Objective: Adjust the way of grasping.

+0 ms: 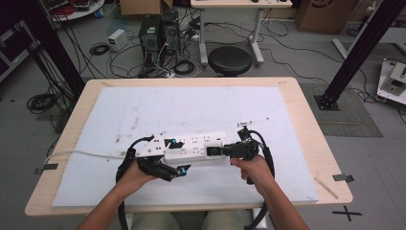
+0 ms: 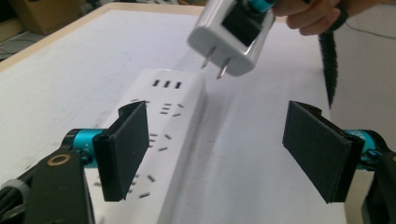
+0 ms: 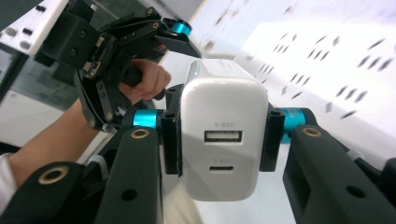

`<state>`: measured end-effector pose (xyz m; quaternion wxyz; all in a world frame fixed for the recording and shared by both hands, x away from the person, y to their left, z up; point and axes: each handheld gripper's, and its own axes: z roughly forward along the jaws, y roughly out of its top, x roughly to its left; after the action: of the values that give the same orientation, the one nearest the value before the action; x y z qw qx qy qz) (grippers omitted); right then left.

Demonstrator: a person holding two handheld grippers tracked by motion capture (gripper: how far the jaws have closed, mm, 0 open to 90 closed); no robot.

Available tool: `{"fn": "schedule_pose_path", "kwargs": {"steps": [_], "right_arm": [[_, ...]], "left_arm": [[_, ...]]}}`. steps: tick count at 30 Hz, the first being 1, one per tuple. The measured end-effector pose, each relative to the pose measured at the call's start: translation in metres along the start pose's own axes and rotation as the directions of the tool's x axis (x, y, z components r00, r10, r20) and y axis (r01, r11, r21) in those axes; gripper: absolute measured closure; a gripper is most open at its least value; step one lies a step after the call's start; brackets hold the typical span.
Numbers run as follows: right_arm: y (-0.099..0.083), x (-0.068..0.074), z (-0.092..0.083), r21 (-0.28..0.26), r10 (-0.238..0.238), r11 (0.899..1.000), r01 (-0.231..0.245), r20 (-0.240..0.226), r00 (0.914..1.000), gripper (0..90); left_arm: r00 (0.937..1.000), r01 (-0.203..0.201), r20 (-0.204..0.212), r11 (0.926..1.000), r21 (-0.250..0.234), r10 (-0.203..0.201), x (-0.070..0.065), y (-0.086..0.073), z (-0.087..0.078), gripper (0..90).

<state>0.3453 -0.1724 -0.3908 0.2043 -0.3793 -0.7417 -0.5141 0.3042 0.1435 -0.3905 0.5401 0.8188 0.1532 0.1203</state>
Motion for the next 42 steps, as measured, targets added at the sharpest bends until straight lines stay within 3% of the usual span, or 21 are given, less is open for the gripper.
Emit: {"fn": "schedule_pose_path", "kwargs": {"steps": [4,7,11,17,21,24,27,31,32,33,38,40,42], "right_arm": [[0.003,0.002,-0.005,0.014,-0.064,0.998,0.063,0.066,0.9958,62.9],[0.005,0.005,-0.006,0.068,-0.139,0.989,0.131,0.124,0.9825,62.9],[0.007,0.011,-0.007,0.157,-0.235,0.966,0.206,0.196,0.952,62.9],[0.012,0.018,-0.01,0.26,-0.352,0.922,0.286,0.255,0.9007,62.9],[0.013,0.017,-0.011,0.284,-0.373,0.912,0.297,0.272,0.8867,62.9],[0.011,0.015,-0.015,0.322,-0.411,0.894,0.312,0.306,0.8589,62.9],[0.008,0.013,-0.023,0.359,-0.435,0.879,0.315,0.331,0.8373,62.9],[0.003,0.012,-0.036,0.412,-0.473,0.855,0.315,0.372,0.7985,62.9],[0.002,0.012,-0.04,0.422,-0.48,0.85,0.316,0.371,0.7948,62.9],[0.001,0.012,-0.043,0.422,-0.482,0.849,0.317,0.373,0.7927,62.9],[-0.001,0.012,-0.059,0.449,-0.512,0.834,0.322,0.409,0.7555,62.9],[-0.001,0.012,-0.065,0.451,-0.516,0.833,0.321,0.421,0.7464,62.9],[-0.001,0.012,-0.071,0.448,-0.508,0.838,0.311,0.432,0.7451,62.9]], "left_arm": [[0.9981,0.027,-0.055,0.9996,-0.011,-0.027,0.007,-0.003,-0.009,22.7],[0.9941,0.038,-0.101,0.9992,-0.01,-0.039,0.009,-0.006,-0.014,22.7],[0.9894,0.048,-0.137,0.9988,-0.011,-0.049,0.012,-0.008,-0.019,22.7],[0.9835,0.065,-0.167,0.9976,-0.023,-0.068,0.016,-0.012,-0.024,22.7],[0.9798,0.071,-0.186,0.9971,-0.026,-0.075,0.015,-0.014,-0.028,22.7],[0.9759,0.076,-0.202,0.9963,-0.039,-0.083,0.014,-0.015,-0.033,22.7],[0.9733,0.076,-0.215,0.9964,-0.038,-0.082,0.014,-0.016,-0.038,22.7],[0.9705,0.091,-0.22,0.9946,-0.05,-0.1,0.014,-0.017,-0.041,22.7],[0.9706,0.089,-0.22,0.9948,-0.05,-0.098,0.014,-0.017,-0.041,22.7],[0.9701,0.091,-0.221,0.9944,-0.055,-0.101,0.014,-0.018,-0.042,22.7],[0.9706,0.094,-0.217,0.9941,-0.054,-0.104,0.014,-0.018,-0.042,22.7],[0.9713,0.091,-0.215,0.9943,-0.055,-0.101,0.014,-0.018,-0.042,22.7],[0.9716,0.088,-0.216,0.9947,-0.052,-0.098,0.015,-0.017,-0.042,22.7]]}}
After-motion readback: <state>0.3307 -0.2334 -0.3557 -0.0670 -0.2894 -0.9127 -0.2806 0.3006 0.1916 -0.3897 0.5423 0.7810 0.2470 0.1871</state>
